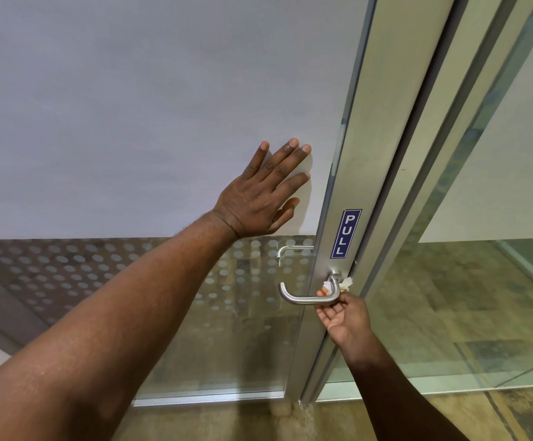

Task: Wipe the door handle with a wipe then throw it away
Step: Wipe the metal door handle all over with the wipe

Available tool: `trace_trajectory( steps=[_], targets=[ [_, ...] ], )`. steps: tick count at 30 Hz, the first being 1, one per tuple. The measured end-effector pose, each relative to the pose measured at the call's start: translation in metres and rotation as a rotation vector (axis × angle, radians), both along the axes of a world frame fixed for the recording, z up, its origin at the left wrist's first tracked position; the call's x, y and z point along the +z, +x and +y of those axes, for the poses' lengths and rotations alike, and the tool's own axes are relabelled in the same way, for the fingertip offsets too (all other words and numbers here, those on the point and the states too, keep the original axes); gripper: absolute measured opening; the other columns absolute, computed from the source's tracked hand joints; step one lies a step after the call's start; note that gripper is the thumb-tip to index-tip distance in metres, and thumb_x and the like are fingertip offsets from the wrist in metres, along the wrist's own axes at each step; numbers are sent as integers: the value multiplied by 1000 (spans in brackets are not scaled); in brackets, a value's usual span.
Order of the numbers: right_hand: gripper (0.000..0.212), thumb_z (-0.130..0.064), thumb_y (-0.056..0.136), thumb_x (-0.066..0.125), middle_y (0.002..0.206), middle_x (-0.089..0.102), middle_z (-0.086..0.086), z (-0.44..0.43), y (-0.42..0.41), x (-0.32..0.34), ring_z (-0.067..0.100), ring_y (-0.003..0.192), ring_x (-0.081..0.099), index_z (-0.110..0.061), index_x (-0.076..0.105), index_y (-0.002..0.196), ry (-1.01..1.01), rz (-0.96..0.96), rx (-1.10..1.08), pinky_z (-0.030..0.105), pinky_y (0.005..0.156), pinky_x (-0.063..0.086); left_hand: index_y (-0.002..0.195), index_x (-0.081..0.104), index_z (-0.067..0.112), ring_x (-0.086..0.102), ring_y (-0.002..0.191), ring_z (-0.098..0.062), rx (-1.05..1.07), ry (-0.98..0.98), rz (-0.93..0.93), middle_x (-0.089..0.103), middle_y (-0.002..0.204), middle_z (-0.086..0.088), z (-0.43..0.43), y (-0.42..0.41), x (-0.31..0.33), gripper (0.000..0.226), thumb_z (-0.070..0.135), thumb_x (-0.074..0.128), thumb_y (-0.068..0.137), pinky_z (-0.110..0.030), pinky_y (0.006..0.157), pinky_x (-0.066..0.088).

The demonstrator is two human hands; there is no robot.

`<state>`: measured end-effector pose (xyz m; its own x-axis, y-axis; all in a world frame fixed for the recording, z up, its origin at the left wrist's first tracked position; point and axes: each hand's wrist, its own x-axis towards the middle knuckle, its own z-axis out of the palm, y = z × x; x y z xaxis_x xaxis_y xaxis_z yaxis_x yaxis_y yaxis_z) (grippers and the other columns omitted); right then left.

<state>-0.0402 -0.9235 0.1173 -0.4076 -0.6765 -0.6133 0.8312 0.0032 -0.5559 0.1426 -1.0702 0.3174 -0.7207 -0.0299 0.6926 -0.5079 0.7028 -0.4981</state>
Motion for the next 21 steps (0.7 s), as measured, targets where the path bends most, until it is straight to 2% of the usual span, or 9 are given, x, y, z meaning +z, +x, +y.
trace_trajectory(
  steps=[3,5,9,14,21],
  targets=[
    [32,-4,88,40,92,75,14,0,1,-4,28,94,68,-4,63,110,22,-29,20,43,90,51,138,57,12,25,152,-36,-4,9,-2,30,162,-21,0,0,0,43,34,47,102,-52,125,2],
    [32,-2,88,37,99,70,13,0,3,-6,26,92,65,-4,61,108,29,-42,37,43,90,49,138,57,12,24,152,-36,-4,14,-7,30,162,-21,1,1,1,43,34,47,102,-52,125,1],
    [27,0,90,36,93,65,10,3,5,-11,21,82,61,-8,61,93,27,-15,80,40,82,49,137,57,12,24,152,-36,-13,37,-18,30,162,-21,2,1,1,43,34,47,102,-52,125,1],
    [31,1,92,38,90,70,7,15,6,-14,21,87,66,-10,64,104,13,154,145,36,85,49,138,56,12,21,153,-36,-23,89,-30,27,163,-20,3,3,2,44,34,46,102,-52,125,0],
    [29,4,94,41,95,73,8,42,6,-20,23,86,67,-10,65,103,25,348,202,36,81,51,137,54,11,19,154,-36,-96,215,-17,26,163,-22,19,9,-2,44,31,53,99,-52,125,3]
  ],
)
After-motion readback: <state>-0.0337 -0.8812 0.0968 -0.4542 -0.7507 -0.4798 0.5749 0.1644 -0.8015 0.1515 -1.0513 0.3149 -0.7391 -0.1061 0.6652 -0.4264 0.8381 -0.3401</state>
